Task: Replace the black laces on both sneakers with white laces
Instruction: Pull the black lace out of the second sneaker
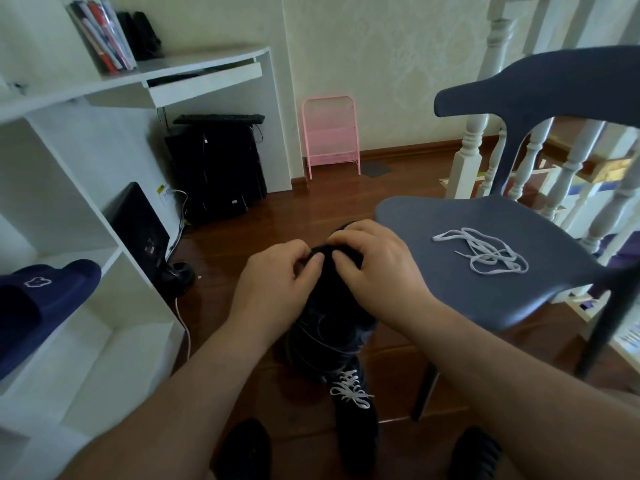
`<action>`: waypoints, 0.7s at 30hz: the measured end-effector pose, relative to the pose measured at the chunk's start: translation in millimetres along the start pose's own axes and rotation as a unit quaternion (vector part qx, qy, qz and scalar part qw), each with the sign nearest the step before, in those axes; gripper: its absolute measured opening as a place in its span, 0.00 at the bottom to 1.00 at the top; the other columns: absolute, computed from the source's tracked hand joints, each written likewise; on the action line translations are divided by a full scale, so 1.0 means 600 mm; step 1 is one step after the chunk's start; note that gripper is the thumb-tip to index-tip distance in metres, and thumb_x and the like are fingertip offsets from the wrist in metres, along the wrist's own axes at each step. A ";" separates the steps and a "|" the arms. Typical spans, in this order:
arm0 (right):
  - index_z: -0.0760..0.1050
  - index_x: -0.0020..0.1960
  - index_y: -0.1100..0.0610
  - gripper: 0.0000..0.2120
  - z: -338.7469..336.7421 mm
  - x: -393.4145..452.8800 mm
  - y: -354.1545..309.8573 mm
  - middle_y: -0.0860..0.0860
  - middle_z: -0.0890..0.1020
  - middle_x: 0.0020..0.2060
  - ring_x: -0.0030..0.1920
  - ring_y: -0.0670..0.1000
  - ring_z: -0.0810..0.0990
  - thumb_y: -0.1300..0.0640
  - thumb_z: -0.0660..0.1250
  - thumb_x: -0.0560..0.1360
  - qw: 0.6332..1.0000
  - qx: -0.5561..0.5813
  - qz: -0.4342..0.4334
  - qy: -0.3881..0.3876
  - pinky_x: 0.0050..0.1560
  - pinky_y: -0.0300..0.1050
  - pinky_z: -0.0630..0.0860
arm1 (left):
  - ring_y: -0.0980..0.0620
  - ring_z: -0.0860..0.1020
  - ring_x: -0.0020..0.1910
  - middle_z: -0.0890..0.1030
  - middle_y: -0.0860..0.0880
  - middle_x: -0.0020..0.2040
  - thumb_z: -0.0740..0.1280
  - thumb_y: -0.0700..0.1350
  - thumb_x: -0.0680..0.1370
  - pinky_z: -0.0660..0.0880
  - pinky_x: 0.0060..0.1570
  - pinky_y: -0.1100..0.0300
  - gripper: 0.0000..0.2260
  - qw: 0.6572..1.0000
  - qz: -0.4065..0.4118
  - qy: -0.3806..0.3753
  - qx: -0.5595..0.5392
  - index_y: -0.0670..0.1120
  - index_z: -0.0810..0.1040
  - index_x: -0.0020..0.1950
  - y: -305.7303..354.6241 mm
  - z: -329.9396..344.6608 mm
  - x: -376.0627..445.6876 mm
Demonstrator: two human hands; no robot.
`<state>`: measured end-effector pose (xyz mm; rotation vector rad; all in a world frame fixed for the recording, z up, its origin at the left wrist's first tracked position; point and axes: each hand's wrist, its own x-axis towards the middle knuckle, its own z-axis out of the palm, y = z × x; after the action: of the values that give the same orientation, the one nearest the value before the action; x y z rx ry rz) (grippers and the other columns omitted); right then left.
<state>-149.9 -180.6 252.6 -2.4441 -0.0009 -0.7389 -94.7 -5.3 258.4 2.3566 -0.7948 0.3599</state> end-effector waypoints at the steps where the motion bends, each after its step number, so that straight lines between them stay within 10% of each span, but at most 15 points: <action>1: 0.82 0.58 0.48 0.09 0.000 0.002 0.002 0.43 0.80 0.54 0.55 0.47 0.77 0.54 0.69 0.78 1.000 -0.006 -0.003 -0.003 0.59 0.43 0.75 | 0.58 0.74 0.35 0.76 0.55 0.35 0.65 0.55 0.84 0.70 0.33 0.55 0.14 1.000 0.006 -0.003 -0.003 0.52 0.75 0.40 0.002 0.002 0.000; 8: 0.84 0.46 0.52 0.03 -0.011 0.011 0.005 0.46 0.84 0.42 0.45 0.50 0.80 0.53 0.74 0.76 0.998 -0.060 -0.034 -0.013 0.48 0.50 0.80 | 0.56 0.74 0.34 0.74 0.53 0.32 0.65 0.54 0.84 0.71 0.32 0.51 0.17 1.000 -0.007 0.010 -0.009 0.50 0.73 0.37 0.006 0.010 -0.002; 15: 0.79 0.40 0.52 0.06 -0.066 0.031 0.071 0.49 0.82 0.39 0.44 0.52 0.81 0.57 0.72 0.75 0.960 0.030 0.268 -0.083 0.37 0.43 0.73 | 0.55 0.72 0.32 0.71 0.53 0.31 0.65 0.52 0.85 0.65 0.32 0.57 0.18 0.998 0.000 0.059 -0.022 0.51 0.70 0.36 -0.014 -0.002 0.005; 21: 0.78 0.55 0.45 0.12 -0.056 0.019 0.018 0.42 0.75 0.52 0.52 0.45 0.73 0.57 0.68 0.74 0.997 0.027 0.071 -0.024 0.50 0.35 0.68 | 0.56 0.72 0.33 0.70 0.55 0.32 0.65 0.51 0.85 0.63 0.33 0.59 0.18 0.997 0.024 0.068 -0.013 0.54 0.68 0.36 -0.011 0.002 0.005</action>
<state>-155.6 -208.8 275.3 -2.3805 0.1320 -0.6098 -87.9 -3.3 255.4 2.2656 -0.7879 0.5218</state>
